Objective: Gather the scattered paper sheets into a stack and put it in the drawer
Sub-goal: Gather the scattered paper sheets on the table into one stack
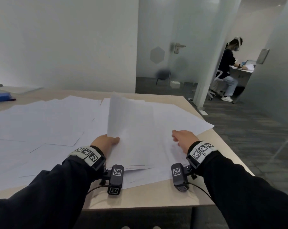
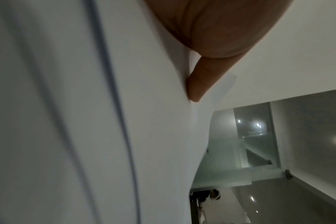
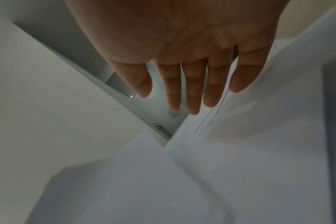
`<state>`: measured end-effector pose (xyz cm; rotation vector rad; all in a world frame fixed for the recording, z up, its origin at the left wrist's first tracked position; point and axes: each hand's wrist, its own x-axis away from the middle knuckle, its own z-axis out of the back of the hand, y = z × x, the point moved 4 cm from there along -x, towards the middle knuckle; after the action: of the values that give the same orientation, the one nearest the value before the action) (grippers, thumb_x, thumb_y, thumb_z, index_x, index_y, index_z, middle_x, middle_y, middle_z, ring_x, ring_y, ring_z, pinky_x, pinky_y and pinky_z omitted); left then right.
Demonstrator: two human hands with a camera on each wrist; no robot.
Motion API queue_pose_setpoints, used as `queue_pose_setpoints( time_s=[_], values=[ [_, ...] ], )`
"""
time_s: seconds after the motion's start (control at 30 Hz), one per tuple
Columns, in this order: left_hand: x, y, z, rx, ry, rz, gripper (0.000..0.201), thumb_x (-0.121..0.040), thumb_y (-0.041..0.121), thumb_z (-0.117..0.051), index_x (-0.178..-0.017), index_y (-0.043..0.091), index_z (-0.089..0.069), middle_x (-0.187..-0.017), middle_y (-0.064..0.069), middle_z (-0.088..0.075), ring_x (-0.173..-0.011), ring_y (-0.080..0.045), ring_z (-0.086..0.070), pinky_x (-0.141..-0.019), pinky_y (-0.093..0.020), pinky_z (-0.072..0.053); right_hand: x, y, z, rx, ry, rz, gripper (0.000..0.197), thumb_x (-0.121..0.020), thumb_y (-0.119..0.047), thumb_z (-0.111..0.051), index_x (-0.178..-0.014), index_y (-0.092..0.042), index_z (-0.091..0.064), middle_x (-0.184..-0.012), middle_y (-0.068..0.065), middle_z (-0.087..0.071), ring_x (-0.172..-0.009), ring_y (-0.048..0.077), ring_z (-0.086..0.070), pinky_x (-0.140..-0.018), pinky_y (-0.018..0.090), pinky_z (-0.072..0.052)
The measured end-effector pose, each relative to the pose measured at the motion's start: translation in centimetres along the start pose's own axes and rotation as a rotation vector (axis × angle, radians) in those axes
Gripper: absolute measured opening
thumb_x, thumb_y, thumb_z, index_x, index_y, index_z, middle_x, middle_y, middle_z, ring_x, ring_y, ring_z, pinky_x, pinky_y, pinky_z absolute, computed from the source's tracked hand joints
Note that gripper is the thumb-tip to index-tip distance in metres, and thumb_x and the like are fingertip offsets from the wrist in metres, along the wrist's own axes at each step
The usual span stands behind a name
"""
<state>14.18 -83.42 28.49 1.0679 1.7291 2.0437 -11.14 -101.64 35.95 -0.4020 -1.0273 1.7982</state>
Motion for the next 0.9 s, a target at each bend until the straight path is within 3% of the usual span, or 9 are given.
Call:
queue_pose_setpoints(
  time_s=[0.1,0.2,0.33,0.47,0.53,0.63,0.73,0.83,0.9],
  values=[
    [-2.0,-1.1,1.6,-0.082,0.115,-0.006,0.053,-0.058,0.035,-0.079,-0.106,0.017,-0.065,-0.115,-0.018,-0.07,-0.106,-0.04,-0.068,-0.093,-0.058,-0.053,-1.8,0.8,0.7,0.152,0.03,-0.033,0.028,-0.097,-0.026,-0.044,-0.092,-0.002,-0.057,-0.09,0.011,-0.054,-0.097,0.033,-0.057,-0.081,0.034,-0.041],
    [-0.4,-0.3,1.2,-0.128,0.117,-0.02,0.041,-0.073,0.026,-0.077,-0.109,0.015,-0.062,-0.12,-0.019,-0.067,-0.111,-0.04,-0.065,-0.095,-0.057,-0.053,-2.3,1.1,0.6,0.167,-0.007,-0.082,0.032,-0.092,-0.031,-0.049,-0.091,0.001,-0.056,-0.091,0.014,-0.052,-0.079,0.028,-0.049,-0.072,0.035,-0.038],
    [0.1,0.2,1.0,-0.193,0.112,-0.039,0.054,-0.077,0.022,-0.075,-0.126,0.007,-0.059,-0.125,-0.02,-0.065,-0.115,-0.04,-0.063,-0.099,-0.054,-0.051,-1.9,0.7,-0.2,0.077,-0.066,-0.149,0.043,-0.096,-0.031,-0.053,-0.125,0.0,-0.056,-0.106,0.015,-0.059,-0.089,0.028,-0.057,-0.065,0.029,-0.046],
    [1.0,0.7,0.7,-0.264,0.111,-0.044,0.032,-0.089,0.014,-0.066,-0.117,-0.001,-0.062,-0.115,-0.022,-0.068,-0.106,-0.042,-0.065,-0.098,-0.052,-0.052,-1.8,0.5,-1.1,0.038,-0.076,-0.162,0.04,-0.092,-0.033,-0.052,-0.117,-0.002,-0.056,-0.103,0.014,-0.06,-0.085,0.032,-0.068,-0.075,0.037,-0.045],
    [1.1,0.5,0.6,-0.242,0.096,-0.042,0.034,-0.087,0.015,-0.068,-0.117,0.001,-0.063,-0.117,-0.022,-0.068,-0.108,-0.042,-0.065,-0.098,-0.053,-0.052,-1.9,0.4,-1.5,-0.018,-0.067,-0.177,0.038,-0.09,-0.034,-0.055,-0.11,-0.002,-0.057,-0.095,0.012,-0.056,-0.078,0.03,-0.061,-0.072,0.037,-0.046],
    [0.8,0.2,0.8,-0.19,0.096,-0.033,0.052,-0.071,0.023,-0.078,-0.119,0.01,-0.062,-0.122,-0.02,-0.066,-0.114,-0.039,-0.063,-0.099,-0.054,-0.051,-1.8,0.3,-1.8,-0.094,-0.066,-0.206,0.03,-0.089,-0.031,-0.056,-0.101,-0.003,-0.055,-0.084,0.013,-0.055,-0.058,0.023,-0.051,-0.053,0.027,-0.039],
    [0.4,-0.1,0.9,-0.156,0.089,-0.035,0.076,-0.054,0.033,-0.074,-0.125,0.01,-0.061,-0.123,-0.018,-0.066,-0.114,-0.038,-0.063,-0.099,-0.053,-0.052,-1.8,0.9,-2.1,-0.139,-0.099,-0.243,0.036,-0.089,-0.034,-0.061,-0.101,-0.001,-0.06,-0.076,0.013,-0.06,-0.044,0.018,-0.041,-0.04,0.02,-0.031],
    [0.1,-0.1,1.1,-0.147,0.073,-0.053,0.077,-0.053,0.035,-0.074,-0.125,0.011,-0.062,-0.121,-0.016,-0.067,-0.112,-0.036,-0.065,-0.098,-0.052,-0.052,-1.5,1.1,-2.5,-0.092,-0.144,-0.233,0.029,-0.09,-0.034,-0.064,-0.087,-0.005,-0.061,-0.07,0.01,-0.055,-0.039,0.018,-0.043,-0.039,0.02,-0.032],
    [0.3,-0.2,1.1,-0.144,0.052,-0.054,0.071,-0.054,0.033,-0.074,-0.12,0.009,-0.064,-0.113,-0.016,-0.071,-0.107,-0.038,-0.067,-0.096,-0.053,-0.053,-1.1,0.6,-2.5,0.028,-0.149,-0.169,0.03,-0.092,-0.036,-0.064,-0.094,-0.006,-0.063,-0.063,0.004,-0.051,-0.046,0.018,-0.046,-0.042,0.023,-0.035]
  ],
)
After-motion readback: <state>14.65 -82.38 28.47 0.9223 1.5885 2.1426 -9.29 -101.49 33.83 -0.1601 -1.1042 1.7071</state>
